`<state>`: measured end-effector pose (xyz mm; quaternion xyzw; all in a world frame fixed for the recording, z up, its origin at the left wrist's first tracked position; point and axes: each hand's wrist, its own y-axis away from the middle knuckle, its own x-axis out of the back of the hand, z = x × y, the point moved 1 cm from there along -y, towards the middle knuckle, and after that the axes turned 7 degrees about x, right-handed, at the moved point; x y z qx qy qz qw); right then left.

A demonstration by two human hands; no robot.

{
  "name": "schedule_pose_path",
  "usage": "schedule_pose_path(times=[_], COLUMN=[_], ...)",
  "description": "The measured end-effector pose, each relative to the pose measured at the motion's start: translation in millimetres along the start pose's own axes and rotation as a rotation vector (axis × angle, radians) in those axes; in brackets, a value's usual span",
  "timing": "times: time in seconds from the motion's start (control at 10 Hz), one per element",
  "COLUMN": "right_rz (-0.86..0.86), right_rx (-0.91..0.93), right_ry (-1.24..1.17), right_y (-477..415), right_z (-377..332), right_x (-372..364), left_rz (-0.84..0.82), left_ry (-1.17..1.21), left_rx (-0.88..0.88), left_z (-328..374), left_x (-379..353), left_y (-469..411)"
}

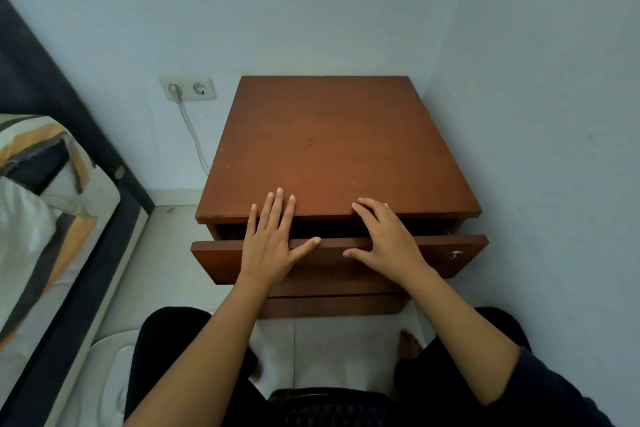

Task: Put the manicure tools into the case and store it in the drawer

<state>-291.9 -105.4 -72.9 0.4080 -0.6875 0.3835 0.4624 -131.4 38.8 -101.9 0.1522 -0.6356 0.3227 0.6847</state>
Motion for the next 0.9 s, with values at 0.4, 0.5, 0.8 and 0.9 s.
schedule_pose_path(times=[0.4, 0.5, 0.8, 0.9], right_rz=[0.309, 0.302, 0.202, 0.214], right_rx=[-0.119, -0.107, -0.073, -0.076], right_ry=[0.156, 0.166, 0.129, 0.087], right_y=[-22.9, -22.1, -18.2, 5.1], right_z=[2.6, 3.9, -5.3, -13.5], right_x=[-29.8, -30.7, -14.3, -20.9], left_rz=[0.101, 0.117, -0.026, -0.101], left_ry=[-0.048, -0.064, 0.057, 0.212], left_rx=[0.063, 0.062, 0.069, 0.106], left_z=[-4.3, -2.5, -0.7, -0.2], left_x=[-20.2, -20.4, 16.4, 28.2], left_y=[-11.2, -10.0, -13.7, 12.6])
